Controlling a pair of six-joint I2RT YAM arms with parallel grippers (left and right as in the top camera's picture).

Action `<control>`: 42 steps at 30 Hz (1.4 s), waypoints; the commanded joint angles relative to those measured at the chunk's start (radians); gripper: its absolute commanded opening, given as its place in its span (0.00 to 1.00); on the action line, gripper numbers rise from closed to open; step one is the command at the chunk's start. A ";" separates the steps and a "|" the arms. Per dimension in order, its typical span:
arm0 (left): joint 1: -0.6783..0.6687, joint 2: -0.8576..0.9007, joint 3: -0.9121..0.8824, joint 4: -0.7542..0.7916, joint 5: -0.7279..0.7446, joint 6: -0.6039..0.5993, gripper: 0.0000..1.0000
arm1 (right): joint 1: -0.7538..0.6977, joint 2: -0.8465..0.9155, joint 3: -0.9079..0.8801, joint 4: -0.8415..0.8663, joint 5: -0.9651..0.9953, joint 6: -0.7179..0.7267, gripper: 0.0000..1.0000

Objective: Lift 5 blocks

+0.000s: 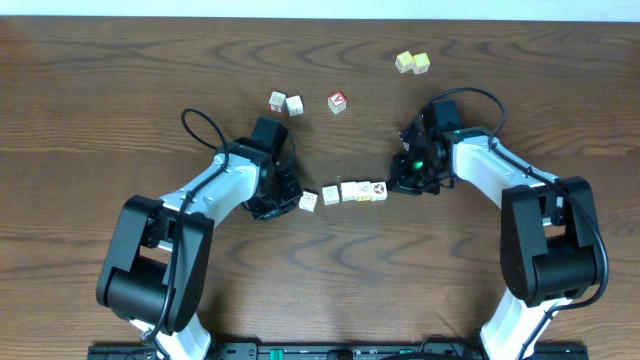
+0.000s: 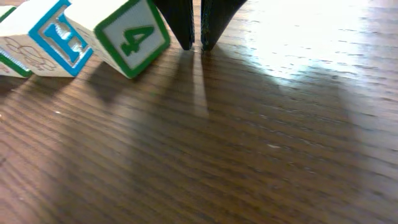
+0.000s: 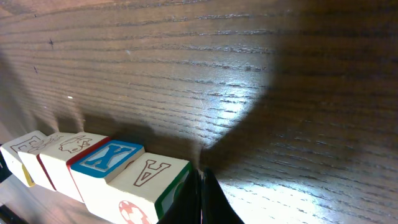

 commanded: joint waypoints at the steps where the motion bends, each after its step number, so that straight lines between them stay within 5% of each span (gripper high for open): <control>1: -0.020 0.008 -0.010 0.007 0.026 -0.029 0.07 | 0.006 0.001 -0.006 -0.001 0.006 0.014 0.01; 42: -0.042 0.008 -0.010 0.096 0.026 -0.018 0.07 | 0.006 0.001 -0.006 -0.008 0.006 0.014 0.01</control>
